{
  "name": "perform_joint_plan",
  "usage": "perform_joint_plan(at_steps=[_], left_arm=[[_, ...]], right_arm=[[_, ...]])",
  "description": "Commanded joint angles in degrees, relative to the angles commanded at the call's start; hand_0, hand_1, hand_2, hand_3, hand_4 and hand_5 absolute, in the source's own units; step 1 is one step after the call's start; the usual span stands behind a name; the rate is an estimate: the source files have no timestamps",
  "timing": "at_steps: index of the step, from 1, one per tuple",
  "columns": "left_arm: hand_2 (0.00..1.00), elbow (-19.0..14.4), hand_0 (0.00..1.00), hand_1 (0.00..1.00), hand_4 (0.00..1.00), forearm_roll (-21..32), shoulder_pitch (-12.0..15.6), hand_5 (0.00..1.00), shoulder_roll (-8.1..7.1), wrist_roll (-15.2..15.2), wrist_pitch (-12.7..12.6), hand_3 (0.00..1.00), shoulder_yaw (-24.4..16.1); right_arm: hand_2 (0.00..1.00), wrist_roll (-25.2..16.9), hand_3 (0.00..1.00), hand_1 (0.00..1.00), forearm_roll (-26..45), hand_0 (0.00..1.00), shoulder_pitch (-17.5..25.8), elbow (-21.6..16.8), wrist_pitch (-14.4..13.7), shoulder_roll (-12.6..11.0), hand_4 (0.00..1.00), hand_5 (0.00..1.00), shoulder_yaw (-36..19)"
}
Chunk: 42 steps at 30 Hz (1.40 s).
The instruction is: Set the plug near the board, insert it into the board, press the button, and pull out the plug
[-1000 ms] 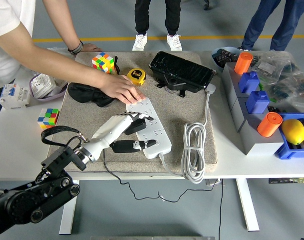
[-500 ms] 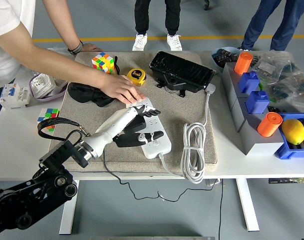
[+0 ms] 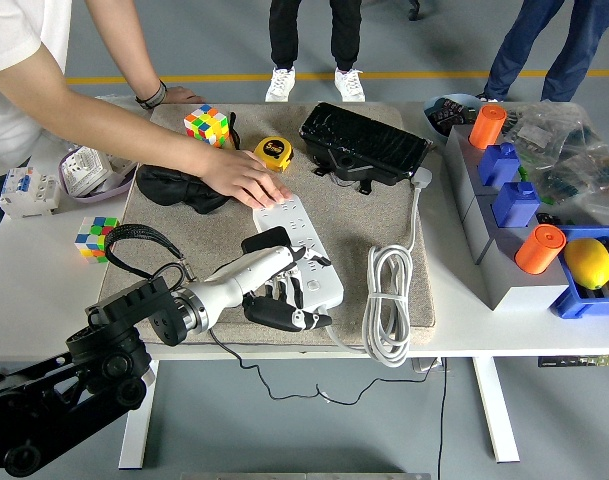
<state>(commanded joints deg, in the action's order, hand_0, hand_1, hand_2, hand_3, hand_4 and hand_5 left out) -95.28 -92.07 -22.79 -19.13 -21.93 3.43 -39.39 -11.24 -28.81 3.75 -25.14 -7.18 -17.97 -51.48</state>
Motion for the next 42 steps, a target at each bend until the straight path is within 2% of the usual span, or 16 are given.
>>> perform_joint_plan(at_steps=[1, 6, 7, 19, 31, 42], left_arm=[[0.197, 0.1, 0.055, 0.107, 0.637, 0.0, -0.2, 0.002, 0.14, -1.1, 0.8, 0.956, 0.2], [0.197, 0.9, 0.055, 0.107, 0.637, -0.3, -1.0, 0.002, 0.68, -4.0, 2.9, 0.956, 1.3], [0.185, 1.1, 0.051, 0.106, 0.783, -0.4, -1.1, 0.002, 0.78, -4.4, 3.2, 0.973, 1.5], [0.173, 5.0, 0.046, 0.104, 0.795, -2.0, -3.1, 0.002, 2.77, -5.4, 4.2, 0.970, 4.0], [0.173, 8.2, 0.045, 0.105, 0.794, -3.2, -4.1, 0.002, 3.90, -6.0, 4.4, 0.968, 5.0], [0.173, 9.6, 0.046, 0.104, 0.793, -3.9, -3.9, 0.002, 3.71, -6.6, 4.9, 0.954, 5.2]], right_arm=[[0.561, 0.0, 0.545, 0.608, 0.0, 0.604, 0.0, 0.0, 0.0, 0.0, 0.756, 0.235, 0.0], [0.561, 0.0, 0.545, 0.609, 0.0, 0.604, 0.0, 0.0, 0.0, 0.0, 0.757, 0.236, -0.1], [0.561, 0.0, 0.545, 0.609, 0.0, 0.604, 0.0, 0.0, 0.0, 0.0, 0.757, 0.236, -0.1], [0.561, 0.0, 0.545, 0.608, 0.1, 0.604, 0.1, 0.0, 0.0, -0.1, 0.757, 0.237, 0.0], [0.561, 0.0, 0.545, 0.608, 0.2, 0.605, 0.0, 0.0, 0.0, -0.1, 0.759, 0.237, 0.0], [0.560, 0.0, 0.545, 0.608, -0.1, 0.604, 0.0, -0.3, 0.0, -0.2, 0.758, 0.237, -0.2]])
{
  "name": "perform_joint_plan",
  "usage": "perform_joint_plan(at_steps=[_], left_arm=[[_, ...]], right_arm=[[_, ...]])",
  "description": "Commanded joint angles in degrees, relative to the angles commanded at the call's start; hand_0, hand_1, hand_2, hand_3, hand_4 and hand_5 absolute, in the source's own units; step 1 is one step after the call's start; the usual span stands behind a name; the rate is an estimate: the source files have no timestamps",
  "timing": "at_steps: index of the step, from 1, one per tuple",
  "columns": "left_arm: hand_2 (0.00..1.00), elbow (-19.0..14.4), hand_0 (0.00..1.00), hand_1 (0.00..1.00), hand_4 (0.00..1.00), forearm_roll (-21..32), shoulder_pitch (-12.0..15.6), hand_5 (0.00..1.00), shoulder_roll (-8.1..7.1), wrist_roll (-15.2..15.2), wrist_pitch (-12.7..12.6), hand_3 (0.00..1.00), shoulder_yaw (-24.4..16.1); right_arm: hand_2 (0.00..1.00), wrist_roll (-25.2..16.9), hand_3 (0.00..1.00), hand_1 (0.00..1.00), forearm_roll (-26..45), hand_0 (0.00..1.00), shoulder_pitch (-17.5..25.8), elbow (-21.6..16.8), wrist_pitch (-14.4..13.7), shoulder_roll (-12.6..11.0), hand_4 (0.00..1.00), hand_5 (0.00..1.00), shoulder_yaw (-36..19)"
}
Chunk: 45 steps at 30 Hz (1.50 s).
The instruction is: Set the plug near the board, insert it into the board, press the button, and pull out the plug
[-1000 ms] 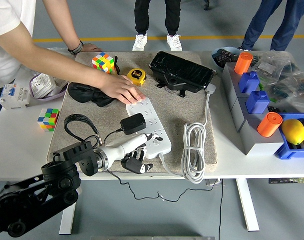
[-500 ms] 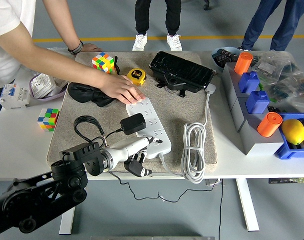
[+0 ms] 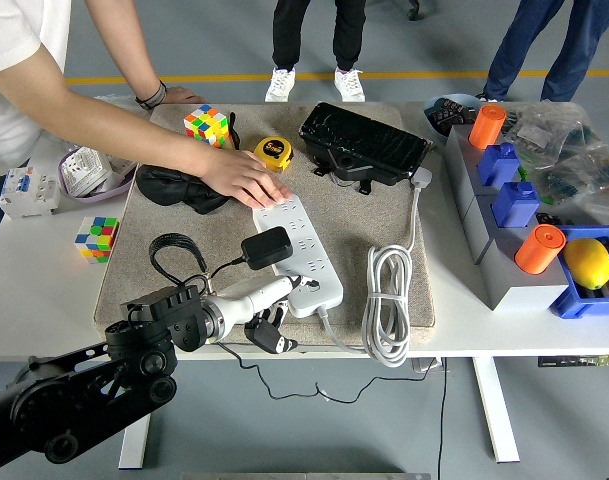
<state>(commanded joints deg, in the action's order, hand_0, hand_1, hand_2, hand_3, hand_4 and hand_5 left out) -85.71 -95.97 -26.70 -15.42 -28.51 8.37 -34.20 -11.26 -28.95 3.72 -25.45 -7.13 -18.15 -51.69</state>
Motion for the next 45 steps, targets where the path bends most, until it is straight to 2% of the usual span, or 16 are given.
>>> perform_joint_plan(at_steps=[12, 17, 19, 20, 25, 26, 29, 31, 32, 35, 37, 38, 43, 44, 45], left_arm=[[0.172, -0.6, 0.047, 0.104, 0.792, 0.6, 0.4, 0.002, -0.78, -0.8, 1.1, 0.936, 0.1], [0.173, -1.0, 0.048, 0.104, 0.791, 0.6, 0.3, 0.002, -0.69, 0.4, 0.4, 0.928, -0.3], [0.173, -1.2, 0.048, 0.104, 0.791, 0.8, 0.3, 0.002, -0.71, 1.8, -0.4, 0.928, -0.8], [0.181, -1.2, 0.049, 0.108, 0.617, 0.9, 0.3, 0.002, -0.72, 2.4, -0.7, 0.932, -1.0], [0.181, -0.8, 0.049, 0.108, 0.617, 3.2, 0.4, 0.002, -0.88, 5.2, -2.2, 0.932, -1.9], [0.176, -0.6, 0.051, 0.094, 0.722, 4.1, 0.5, 0.061, -0.93, 5.8, -2.6, 0.930, -2.0], [0.176, 0.0, 0.051, 0.094, 0.722, 5.7, 0.7, 0.061, -0.96, 8.9, -5.3, 0.930, -2.1], [0.176, 0.8, 0.051, 0.094, 0.722, 8.1, 1.1, 0.061, -0.93, 12.9, -9.2, 0.930, -2.1], [0.354, 1.3, 0.174, 0.177, 0.815, 9.4, 1.3, 0.266, -0.84, 14.7, -11.0, 0.827, -2.2], [0.354, 2.6, 0.174, 0.177, 0.815, 14.2, 2.1, 0.266, -0.47, 21.2, -17.3, 0.827, -2.9], [0.354, 3.5, 0.174, 0.177, 0.815, 17.4, 2.8, 0.266, -0.15, 24.5, -20.0, 0.827, -3.5], [0.554, 4.1, 0.348, 0.521, 0.848, 19.3, 3.1, 0.427, 0.03, 26.2, -21.2, 0.677, -3.9], [0.554, 6.4, 0.348, 0.521, 0.848, 26.3, 4.0, 0.427, 0.80, 33.3, -25.4, 0.677, -4.8], [0.665, 6.9, 0.596, 0.663, 0.871, 27.8, 4.1, 0.484, 1.00, 35.0, -26.3, 0.658, -4.9], [0.665, 7.4, 0.596, 0.663, 0.871, 29.2, 4.2, 0.484, 1.16, 36.6, -27.0, 0.658, -5.0]], right_arm=[[0.559, 0.0, 0.544, 0.607, -0.3, 0.605, -0.1, -0.3, 0.0, 0.1, 0.757, 0.236, -0.4], [0.559, -0.1, 0.543, 0.607, -0.3, 0.605, -0.1, -0.3, 0.0, 0.1, 0.756, 0.237, -0.4], [0.559, -0.1, 0.543, 0.607, -0.3, 0.605, -0.1, -0.3, 0.0, 0.0, 0.756, 0.237, -0.3], [0.559, -0.1, 0.545, 0.608, -0.3, 0.605, -0.1, -0.3, 0.0, 0.0, 0.758, 0.237, -0.3], [0.559, 0.0, 0.545, 0.608, -0.3, 0.605, -0.2, -0.2, 0.0, 0.1, 0.758, 0.237, -0.3], [0.559, 0.0, 0.545, 0.608, -0.3, 0.603, -0.2, -0.2, 0.0, 0.1, 0.757, 0.237, -0.3], [0.559, 0.0, 0.545, 0.608, -0.2, 0.603, -0.2, -0.2, 0.0, 0.1, 0.757, 0.237, -0.3], [0.559, 0.0, 0.545, 0.608, -0.2, 0.603, -0.2, -0.1, 0.0, 0.1, 0.757, 0.237, -0.2], [0.558, 0.0, 0.545, 0.607, -0.2, 0.602, -0.2, -0.1, 0.0, 0.1, 0.757, 0.237, -0.2], [0.558, 0.0, 0.545, 0.607, -0.3, 0.602, -0.3, 0.0, 0.0, 0.2, 0.757, 0.237, -0.2], [0.558, 0.0, 0.545, 0.607, -0.2, 0.602, -0.3, -0.1, 0.0, 0.2, 0.757, 0.237, -0.2], [0.559, 0.0, 0.545, 0.607, -0.2, 0.605, -0.3, -0.1, 0.0, 0.2, 0.758, 0.237, -0.1], [0.559, 0.0, 0.545, 0.607, -0.1, 0.605, -0.2, 0.0, 0.0, 0.2, 0.758, 0.237, 0.1], [0.559, 0.0, 0.546, 0.608, -0.1, 0.604, -0.3, 0.0, 0.0, 0.2, 0.759, 0.236, 0.0], [0.559, 0.0, 0.546, 0.608, -0.1, 0.604, -0.3, 0.0, 0.0, 0.2, 0.759, 0.236, 0.0]])
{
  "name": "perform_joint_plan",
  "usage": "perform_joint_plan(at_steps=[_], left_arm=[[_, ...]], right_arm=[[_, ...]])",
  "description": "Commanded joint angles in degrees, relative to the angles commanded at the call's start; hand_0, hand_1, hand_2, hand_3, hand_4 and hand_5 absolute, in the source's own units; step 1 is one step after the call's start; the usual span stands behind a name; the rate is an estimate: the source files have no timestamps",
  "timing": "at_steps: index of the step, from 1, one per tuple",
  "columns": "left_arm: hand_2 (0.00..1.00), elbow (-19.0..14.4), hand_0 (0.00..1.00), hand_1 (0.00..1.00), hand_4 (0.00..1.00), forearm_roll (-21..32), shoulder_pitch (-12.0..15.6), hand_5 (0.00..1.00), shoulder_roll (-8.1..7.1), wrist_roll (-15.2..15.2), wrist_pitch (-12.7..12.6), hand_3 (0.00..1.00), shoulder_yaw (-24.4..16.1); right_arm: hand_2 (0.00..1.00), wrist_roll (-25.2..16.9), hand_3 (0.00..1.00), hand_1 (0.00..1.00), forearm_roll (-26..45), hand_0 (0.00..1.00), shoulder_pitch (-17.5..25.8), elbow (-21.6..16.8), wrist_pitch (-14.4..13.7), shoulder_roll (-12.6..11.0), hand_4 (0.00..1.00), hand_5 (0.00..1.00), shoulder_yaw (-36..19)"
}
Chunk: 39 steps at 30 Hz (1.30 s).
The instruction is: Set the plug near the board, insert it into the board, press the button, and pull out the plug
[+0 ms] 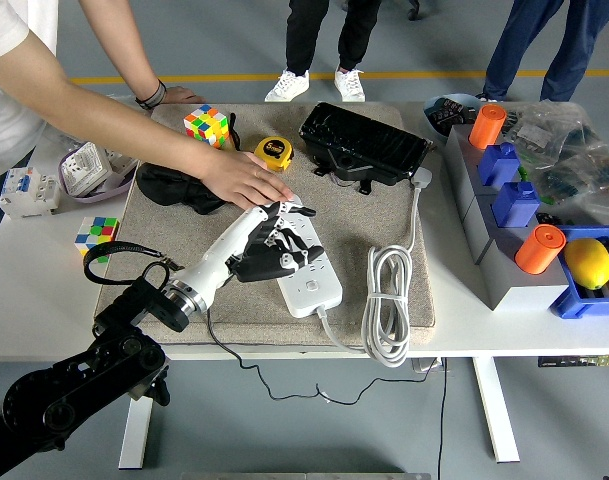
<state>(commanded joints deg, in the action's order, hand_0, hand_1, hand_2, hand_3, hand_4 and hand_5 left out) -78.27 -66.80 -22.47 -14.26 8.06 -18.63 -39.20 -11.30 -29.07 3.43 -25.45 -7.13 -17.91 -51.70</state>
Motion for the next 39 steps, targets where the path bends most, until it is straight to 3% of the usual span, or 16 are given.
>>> perform_joint_plan(at_steps=[4, 5, 10, 11, 14, 39], left_arm=[[0.665, 1.9, 0.596, 0.663, 0.871, 4.6, 0.4, 0.484, 0.51, 5.0, -1.9, 0.658, -0.2], [0.791, 2.3, 0.777, 0.784, 0.864, 5.4, 0.4, 0.493, 0.59, 5.9, -2.1, 0.736, -0.2], [0.791, 4.0, 0.777, 0.784, 0.864, 10.1, 0.8, 0.493, 0.93, 10.5, -2.6, 0.736, -0.3], [0.773, 4.4, 0.770, 0.773, 0.841, 11.5, 0.9, 0.417, 0.98, 11.6, -2.7, 0.695, -0.4], [0.773, 5.1, 0.770, 0.773, 0.841, 14.3, 1.0, 0.417, 0.97, 13.4, -3.3, 0.695, -0.6], [0.747, 5.1, 0.744, 0.731, 0.817, 14.1, 1.8, 0.399, 0.64, 13.2, -3.2, 0.672, -4.2]], right_arm=[[0.559, 0.0, 0.546, 0.608, 0.0, 0.604, 0.0, 0.0, 0.0, 0.0, 0.759, 0.236, -0.1], [0.559, 0.0, 0.546, 0.607, 0.0, 0.606, 0.0, 0.0, 0.0, 0.0, 0.759, 0.237, -0.1], [0.559, 0.0, 0.546, 0.607, 0.1, 0.606, 0.0, 0.0, 0.0, 0.0, 0.759, 0.237, 0.0], [0.559, 0.0, 0.545, 0.608, 0.2, 0.604, 0.0, 0.1, 0.0, 0.0, 0.758, 0.237, 0.0], [0.559, 0.0, 0.545, 0.608, 0.6, 0.604, -0.3, 0.5, 0.1, 0.1, 0.758, 0.237, 0.4], [0.559, -0.1, 0.545, 0.608, 2.9, 0.604, -0.6, 2.2, 0.0, -0.1, 0.757, 0.237, 2.7]])
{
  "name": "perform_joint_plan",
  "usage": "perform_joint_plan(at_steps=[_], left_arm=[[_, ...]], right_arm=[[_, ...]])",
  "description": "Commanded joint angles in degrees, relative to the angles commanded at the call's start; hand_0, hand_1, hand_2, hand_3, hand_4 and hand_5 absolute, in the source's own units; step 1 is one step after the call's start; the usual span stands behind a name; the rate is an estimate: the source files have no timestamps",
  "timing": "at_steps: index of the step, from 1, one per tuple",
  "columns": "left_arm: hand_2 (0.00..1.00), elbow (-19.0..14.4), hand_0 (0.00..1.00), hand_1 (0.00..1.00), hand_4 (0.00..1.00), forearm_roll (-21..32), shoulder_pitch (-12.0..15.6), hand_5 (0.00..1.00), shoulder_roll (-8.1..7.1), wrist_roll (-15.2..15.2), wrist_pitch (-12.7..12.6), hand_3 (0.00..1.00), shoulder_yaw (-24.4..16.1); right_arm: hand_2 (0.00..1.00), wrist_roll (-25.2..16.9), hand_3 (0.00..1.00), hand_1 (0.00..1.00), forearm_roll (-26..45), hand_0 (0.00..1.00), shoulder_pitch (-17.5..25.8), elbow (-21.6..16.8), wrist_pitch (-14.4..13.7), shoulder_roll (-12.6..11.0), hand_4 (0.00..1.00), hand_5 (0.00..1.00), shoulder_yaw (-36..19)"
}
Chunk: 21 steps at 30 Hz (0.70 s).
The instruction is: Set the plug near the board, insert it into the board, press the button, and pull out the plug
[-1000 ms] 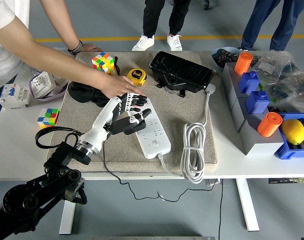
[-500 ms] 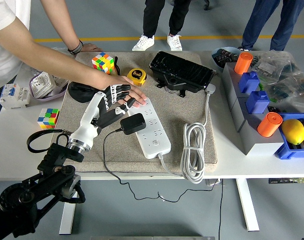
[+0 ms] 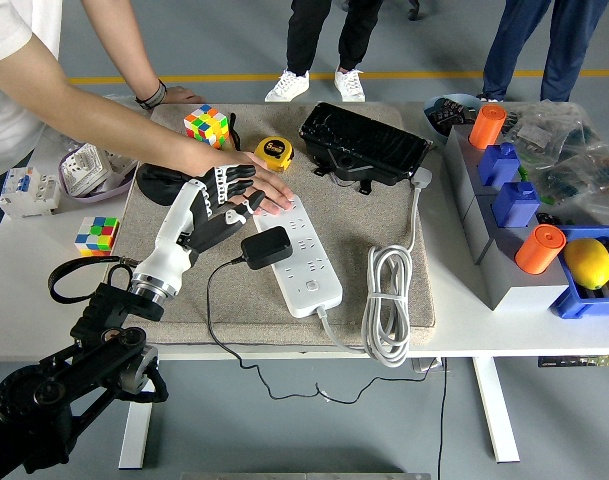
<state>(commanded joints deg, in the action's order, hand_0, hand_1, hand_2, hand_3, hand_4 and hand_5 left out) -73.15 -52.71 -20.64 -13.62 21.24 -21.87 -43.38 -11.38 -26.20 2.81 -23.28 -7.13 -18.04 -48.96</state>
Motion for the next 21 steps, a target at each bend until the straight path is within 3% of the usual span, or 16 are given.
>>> perform_joint_plan(at_steps=[9, 14, 15, 19, 20, 21], left_arm=[[0.747, -0.6, 0.743, 0.728, 0.816, -0.7, -0.2, 0.397, -0.39, -0.6, 0.2, 0.673, -0.3], [0.747, -1.8, 0.743, 0.728, 0.816, -3.5, 0.1, 0.397, -0.76, -2.7, 0.8, 0.673, -0.3], [0.682, -2.2, 0.432, 0.594, 0.817, -4.3, 0.1, 0.383, -0.85, -3.2, 0.9, 0.671, -0.3], [0.682, -3.9, 0.432, 0.594, 0.817, -8.8, 0.3, 0.383, -1.21, -5.1, 0.8, 0.671, -0.3], [0.520, -4.3, 0.262, 0.328, 0.835, -9.7, 0.4, 0.298, -1.33, -5.7, 1.0, 0.654, -0.4], [0.520, -5.1, 0.262, 0.328, 0.835, -11.4, 0.4, 0.298, -1.55, -6.7, 1.4, 0.654, -0.6]], right_arm=[[0.559, -0.1, 0.545, 0.606, 0.0, 0.604, 0.0, 0.0, 0.0, -0.1, 0.757, 0.237, -0.1], [0.559, -0.1, 0.545, 0.606, -0.1, 0.604, 0.0, -0.1, 0.0, -0.2, 0.757, 0.237, 0.1], [0.559, -0.1, 0.545, 0.608, -0.1, 0.605, 0.1, -0.1, 0.0, -0.2, 0.757, 0.238, 0.1], [0.559, -0.1, 0.545, 0.608, -0.3, 0.605, 0.4, -0.2, 0.0, -0.2, 0.757, 0.238, 0.0], [0.559, -0.1, 0.545, 0.607, -0.3, 0.604, 0.4, -0.2, 0.0, -0.2, 0.757, 0.238, 0.0], [0.559, 0.0, 0.545, 0.607, -0.3, 0.604, 0.4, -0.2, 0.0, -0.2, 0.757, 0.238, 0.0]])
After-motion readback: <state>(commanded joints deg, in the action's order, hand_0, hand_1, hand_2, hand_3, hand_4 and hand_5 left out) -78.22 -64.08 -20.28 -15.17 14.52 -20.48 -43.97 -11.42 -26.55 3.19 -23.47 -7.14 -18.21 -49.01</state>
